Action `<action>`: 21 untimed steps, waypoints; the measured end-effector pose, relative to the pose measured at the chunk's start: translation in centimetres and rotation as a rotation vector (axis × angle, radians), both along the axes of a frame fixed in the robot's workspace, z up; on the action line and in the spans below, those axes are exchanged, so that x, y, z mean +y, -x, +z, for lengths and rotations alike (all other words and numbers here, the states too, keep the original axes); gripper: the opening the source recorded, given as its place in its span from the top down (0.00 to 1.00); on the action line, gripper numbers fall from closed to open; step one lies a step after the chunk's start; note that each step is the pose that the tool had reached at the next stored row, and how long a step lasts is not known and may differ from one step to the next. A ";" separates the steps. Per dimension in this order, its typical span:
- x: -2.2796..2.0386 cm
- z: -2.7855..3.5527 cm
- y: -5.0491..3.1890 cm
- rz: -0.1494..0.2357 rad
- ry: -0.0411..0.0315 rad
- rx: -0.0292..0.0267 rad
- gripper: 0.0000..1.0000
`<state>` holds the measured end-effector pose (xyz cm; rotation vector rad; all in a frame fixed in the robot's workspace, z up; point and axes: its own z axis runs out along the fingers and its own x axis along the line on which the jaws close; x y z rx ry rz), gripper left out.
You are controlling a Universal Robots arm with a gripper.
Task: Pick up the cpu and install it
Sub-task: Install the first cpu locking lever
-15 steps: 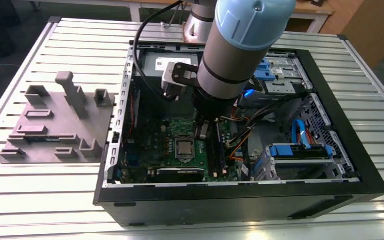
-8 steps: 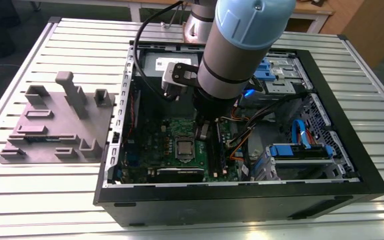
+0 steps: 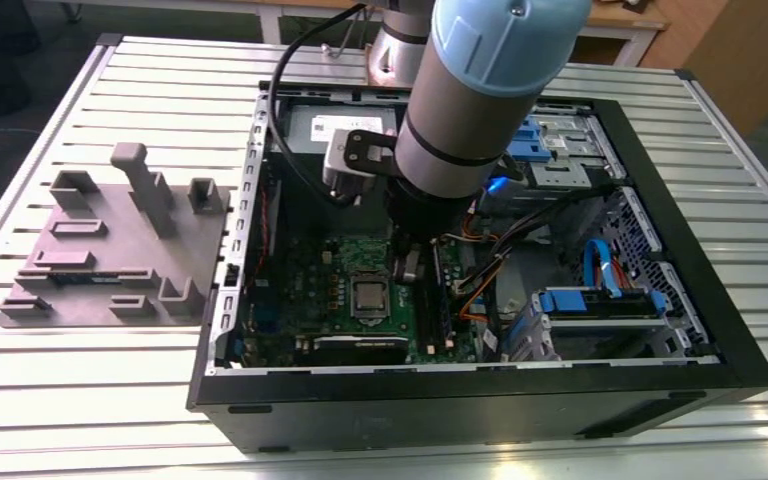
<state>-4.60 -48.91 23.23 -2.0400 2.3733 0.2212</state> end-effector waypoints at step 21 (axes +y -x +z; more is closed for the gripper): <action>-0.57 -0.33 -0.49 0.102 0.0320 -0.0003 0.90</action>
